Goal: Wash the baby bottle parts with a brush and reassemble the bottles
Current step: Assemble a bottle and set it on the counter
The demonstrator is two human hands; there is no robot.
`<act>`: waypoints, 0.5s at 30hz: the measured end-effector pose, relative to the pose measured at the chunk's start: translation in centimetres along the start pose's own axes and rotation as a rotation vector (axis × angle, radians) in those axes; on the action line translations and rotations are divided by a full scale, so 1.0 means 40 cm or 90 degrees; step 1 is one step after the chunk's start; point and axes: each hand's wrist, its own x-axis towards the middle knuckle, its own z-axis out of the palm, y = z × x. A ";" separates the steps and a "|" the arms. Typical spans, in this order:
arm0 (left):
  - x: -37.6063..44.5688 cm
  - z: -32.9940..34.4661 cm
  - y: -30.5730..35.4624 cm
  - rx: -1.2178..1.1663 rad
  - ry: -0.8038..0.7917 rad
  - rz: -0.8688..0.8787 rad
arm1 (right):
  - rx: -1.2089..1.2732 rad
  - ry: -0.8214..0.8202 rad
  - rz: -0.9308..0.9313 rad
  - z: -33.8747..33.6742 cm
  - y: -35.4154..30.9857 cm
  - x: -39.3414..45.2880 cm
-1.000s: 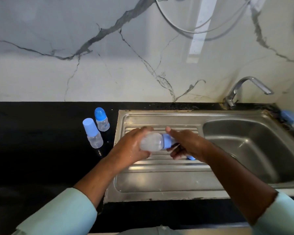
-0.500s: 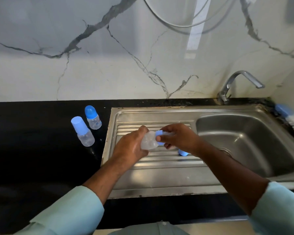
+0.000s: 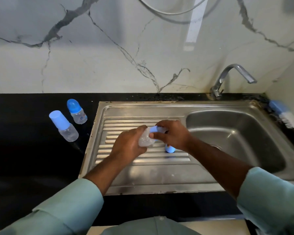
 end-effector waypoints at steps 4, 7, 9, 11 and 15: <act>-0.012 0.072 -0.007 0.063 0.089 -0.018 | 0.244 -0.085 0.154 0.012 0.023 0.029; -0.012 0.077 -0.017 -0.026 0.076 -0.172 | 0.317 -0.012 0.168 -0.002 0.106 0.053; -0.017 0.078 -0.029 -0.026 0.066 -0.210 | -0.052 -0.017 0.111 0.003 0.195 0.067; -0.025 0.084 -0.040 -0.012 0.062 -0.198 | -0.326 -0.161 0.069 0.035 0.255 0.067; -0.036 0.095 -0.062 -0.056 0.046 -0.182 | -0.286 -0.177 0.054 0.070 0.260 0.072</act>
